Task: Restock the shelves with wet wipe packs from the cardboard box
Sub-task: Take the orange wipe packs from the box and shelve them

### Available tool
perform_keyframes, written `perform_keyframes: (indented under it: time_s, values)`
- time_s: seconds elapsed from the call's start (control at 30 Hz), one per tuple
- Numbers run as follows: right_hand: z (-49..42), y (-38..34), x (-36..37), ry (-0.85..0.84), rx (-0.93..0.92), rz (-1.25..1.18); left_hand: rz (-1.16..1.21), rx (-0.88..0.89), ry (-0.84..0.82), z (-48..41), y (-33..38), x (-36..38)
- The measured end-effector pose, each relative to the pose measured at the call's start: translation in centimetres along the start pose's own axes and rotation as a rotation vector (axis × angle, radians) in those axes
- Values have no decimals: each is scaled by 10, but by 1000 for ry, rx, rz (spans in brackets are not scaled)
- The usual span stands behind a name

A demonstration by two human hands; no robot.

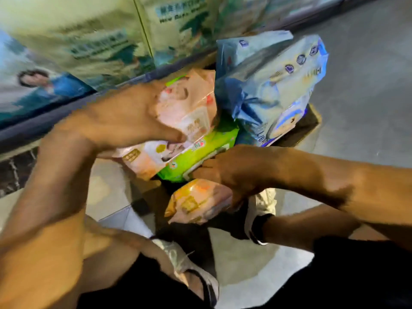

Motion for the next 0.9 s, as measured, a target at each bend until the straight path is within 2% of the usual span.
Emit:
perform_keyframes:
  time_s: [0.1,0.23,0.47,0.57,0.67,0.77,0.83,0.9]
  values:
    - [3,-7,-10,55,50,77,-14,-16,6,-1,-4,-6]
    - [11,-9,-11,39,77,19,29,-31,10,4,-13,-5]
    - [13,-14,-18,6,99,31,-64,-52,30,17,-8,-13]
    - [20,-21,-27,40,98,27,105,38,60,29,-7,-23]
    - [41,-30,-49,156,133,-37,344,164,87,48,-13,-40]
    - [73,-34,-77,181,207,-196,534,239,177,64,-27,-56]
    - [108,-39,-106,245,221,-303,721,232,229,71,-34,-58]
    - [151,-45,-143,335,253,-312,858,208,279,82,-34,-58]
Point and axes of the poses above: each hand's wrist, its own z-axis away from the middle knuckle, its own x-axis out of the palm, y = z × x, the point moved 7 cm from there along -z, towards the middle knuckle, and after that the axes turned 12 degrees about -y, right-handed, at the moved point
